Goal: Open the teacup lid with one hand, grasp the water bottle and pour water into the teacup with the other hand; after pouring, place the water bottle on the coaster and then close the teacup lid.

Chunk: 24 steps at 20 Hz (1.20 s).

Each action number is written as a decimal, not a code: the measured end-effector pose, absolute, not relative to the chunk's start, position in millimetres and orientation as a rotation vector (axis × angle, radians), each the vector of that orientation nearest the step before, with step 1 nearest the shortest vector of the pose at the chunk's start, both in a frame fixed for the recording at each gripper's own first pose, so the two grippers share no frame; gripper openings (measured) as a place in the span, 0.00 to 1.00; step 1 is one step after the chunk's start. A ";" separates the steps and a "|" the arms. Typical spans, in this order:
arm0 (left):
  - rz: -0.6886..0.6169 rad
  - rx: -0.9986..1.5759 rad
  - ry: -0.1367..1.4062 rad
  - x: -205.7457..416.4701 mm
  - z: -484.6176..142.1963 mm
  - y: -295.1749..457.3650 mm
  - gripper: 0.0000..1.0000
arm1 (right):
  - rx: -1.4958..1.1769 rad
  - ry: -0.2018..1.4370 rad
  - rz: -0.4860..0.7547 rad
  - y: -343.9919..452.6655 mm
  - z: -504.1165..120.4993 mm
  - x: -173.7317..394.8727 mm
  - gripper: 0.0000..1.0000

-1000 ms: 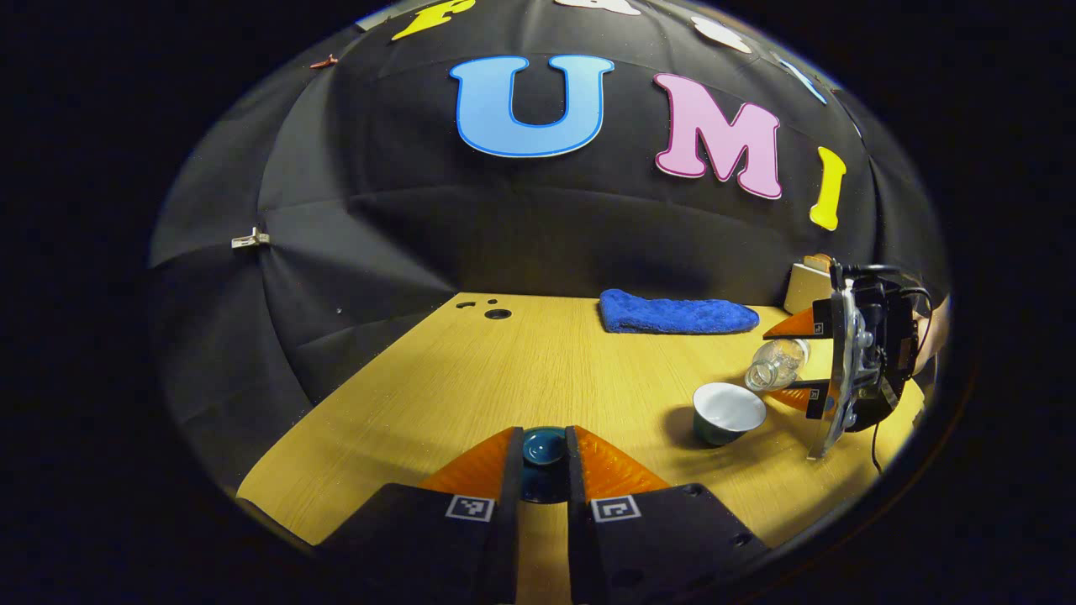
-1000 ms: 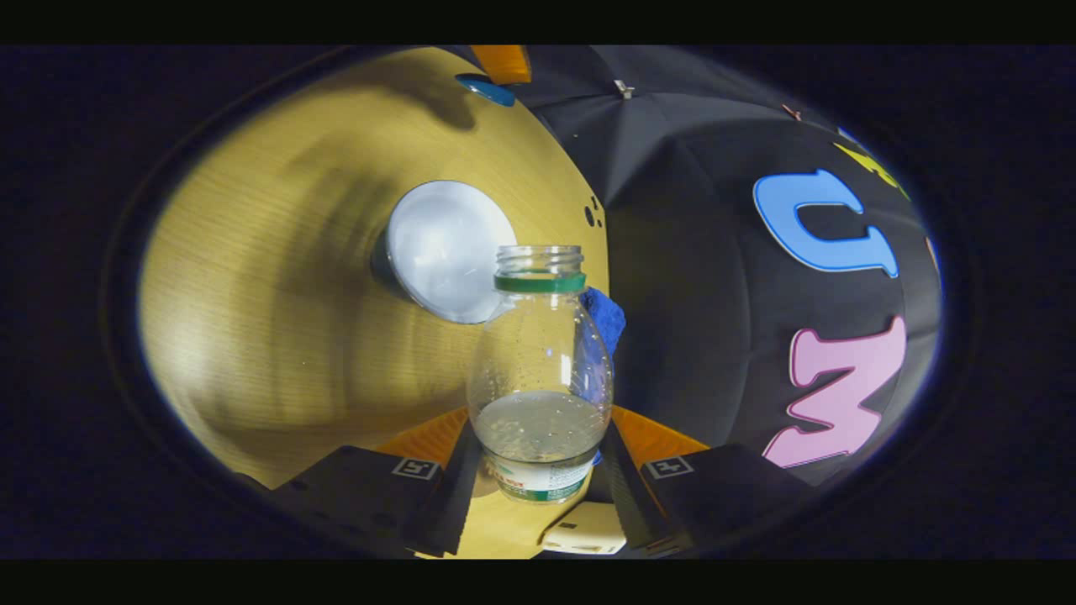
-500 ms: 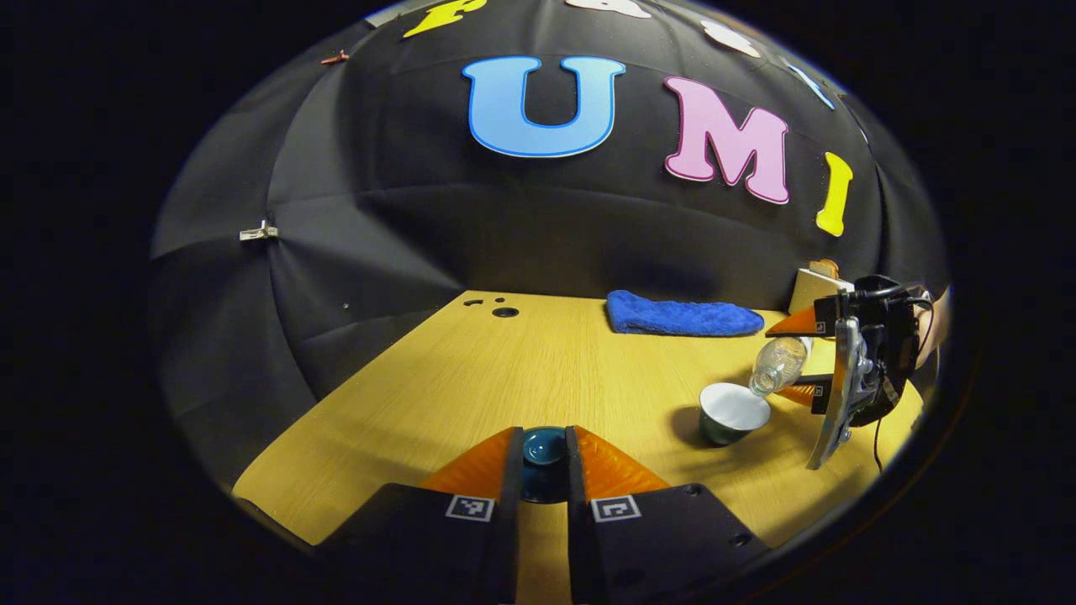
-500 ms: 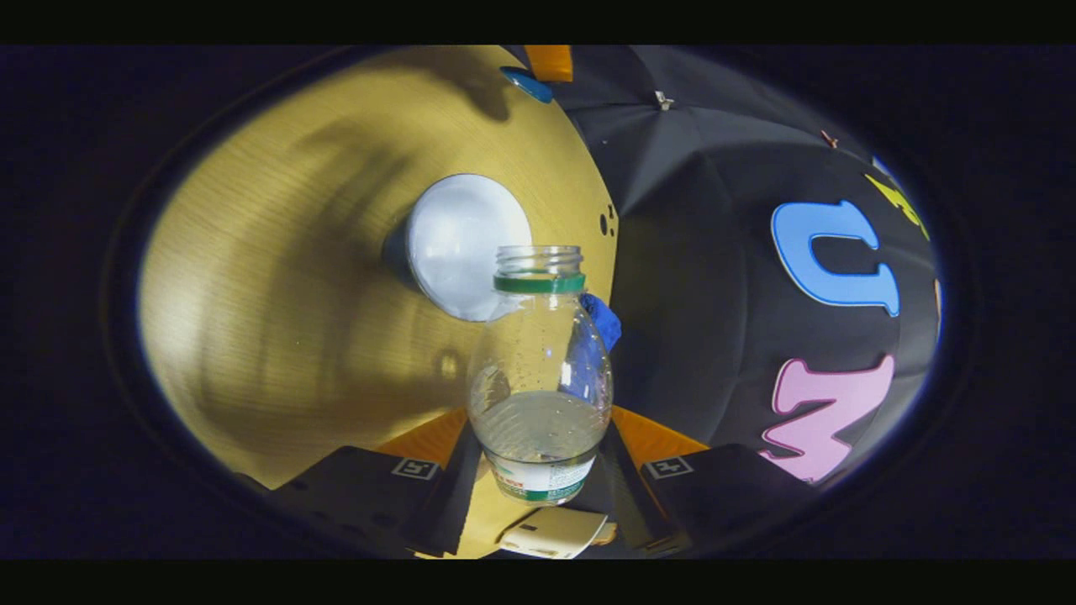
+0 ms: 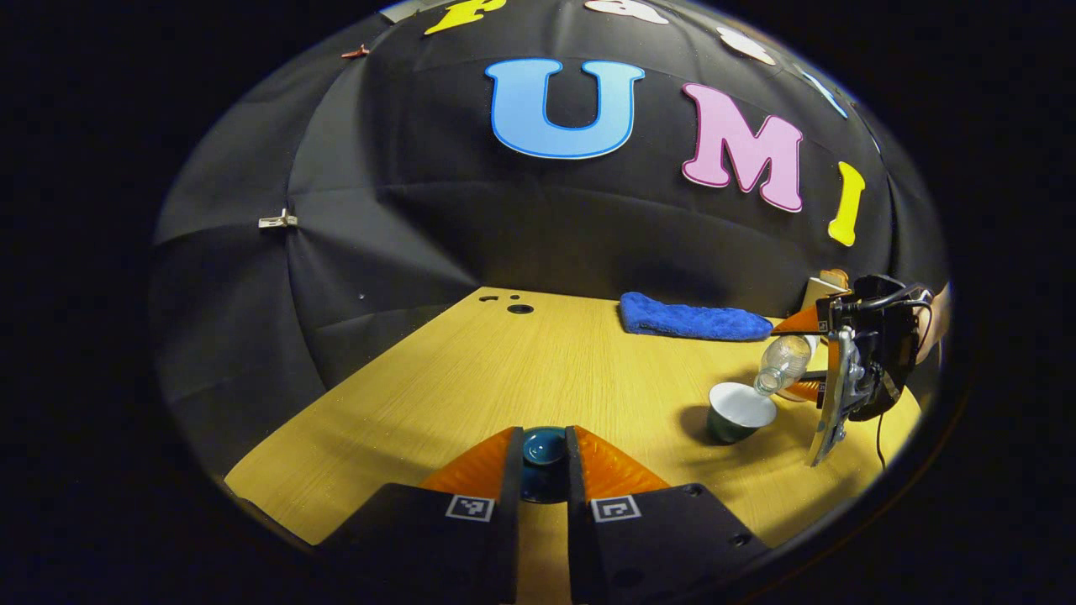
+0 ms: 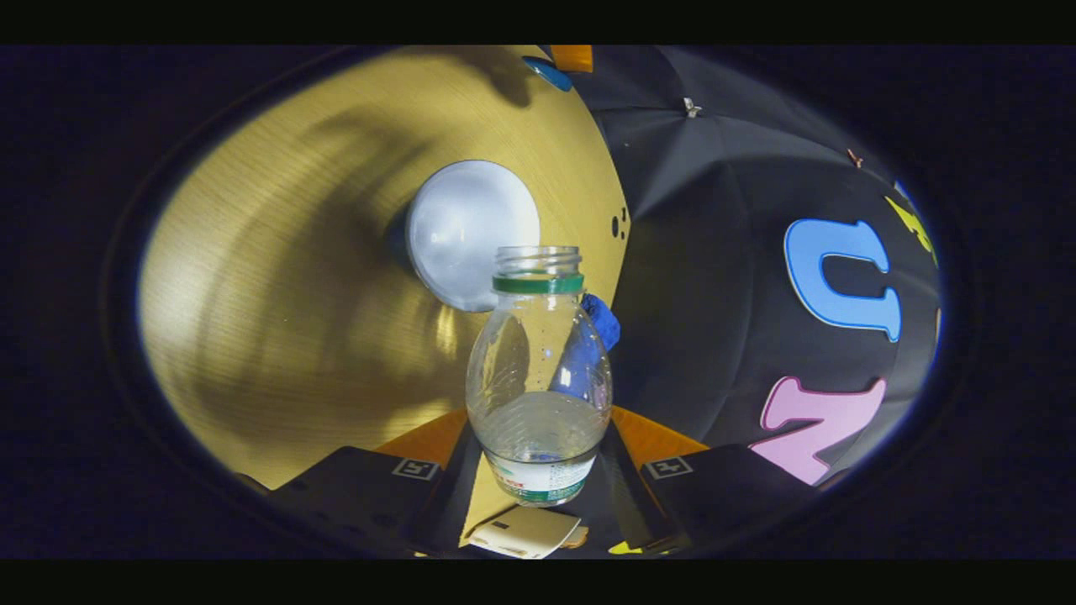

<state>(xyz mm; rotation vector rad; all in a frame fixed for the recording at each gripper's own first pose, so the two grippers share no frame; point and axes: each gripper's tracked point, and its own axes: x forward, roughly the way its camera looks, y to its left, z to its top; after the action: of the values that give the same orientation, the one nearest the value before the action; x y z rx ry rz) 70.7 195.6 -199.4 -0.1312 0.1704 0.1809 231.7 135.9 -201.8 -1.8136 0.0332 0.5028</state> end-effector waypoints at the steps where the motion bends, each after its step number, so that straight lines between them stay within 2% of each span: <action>1: 0.184 -0.130 0.167 70.0 -199.7 195.9 0.28 | -1.829 0.032 0.507 136.1 -200.6 232.6 0.73; 4: 0.190 -0.126 0.167 68.4 -200.5 201.0 0.28 | -1.854 0.036 0.519 136.1 -198.2 234.6 0.73; 5: 0.192 -0.126 0.168 68.5 -202.1 202.0 0.24 | -1.859 0.038 0.520 136.1 -198.6 234.9 0.73; 7: 0.195 -0.129 0.170 68.0 -203.4 203.8 0.24 | -1.873 0.038 0.526 136.6 -199.0 235.2 0.73; 8: 0.195 -0.129 0.170 68.3 -203.6 204.3 0.28 | -1.881 0.036 0.530 137.5 -198.1 234.8 0.73; 9: 0.195 -0.130 0.171 68.1 -204.5 204.3 0.24 | -1.891 0.036 0.533 137.7 -198.0 234.3 0.73; 14: 0.198 -0.135 0.174 67.2 -207.3 209.0 0.28 | -1.922 0.045 0.540 137.8 -199.0 238.5 0.73; 16: 0.197 -0.138 0.173 68.6 -207.8 209.8 0.24 | -1.936 0.049 0.545 138.1 -198.8 238.8 0.73; 17: 0.197 -0.139 0.174 69.5 -208.3 209.2 0.28 | -1.940 0.048 0.551 138.5 -198.8 239.3 0.73; 19: 0.196 -0.140 0.174 71.9 -208.3 208.8 0.24 | -1.946 0.046 0.557 140.0 -199.7 239.7 0.73; 20: 0.196 -0.140 0.173 72.1 -208.0 208.3 0.28 | -1.953 0.046 0.559 140.5 -199.1 240.1 0.73; 24: 0.190 -0.139 0.172 73.8 -207.5 206.5 0.28 | -1.969 0.055 0.571 142.1 -199.7 247.7 0.73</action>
<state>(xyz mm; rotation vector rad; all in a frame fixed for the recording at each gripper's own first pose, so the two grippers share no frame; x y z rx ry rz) 73.8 206.5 -207.5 -0.1386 0.1716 0.1896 247.7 142.1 -199.7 -1.9692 0.0548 0.5705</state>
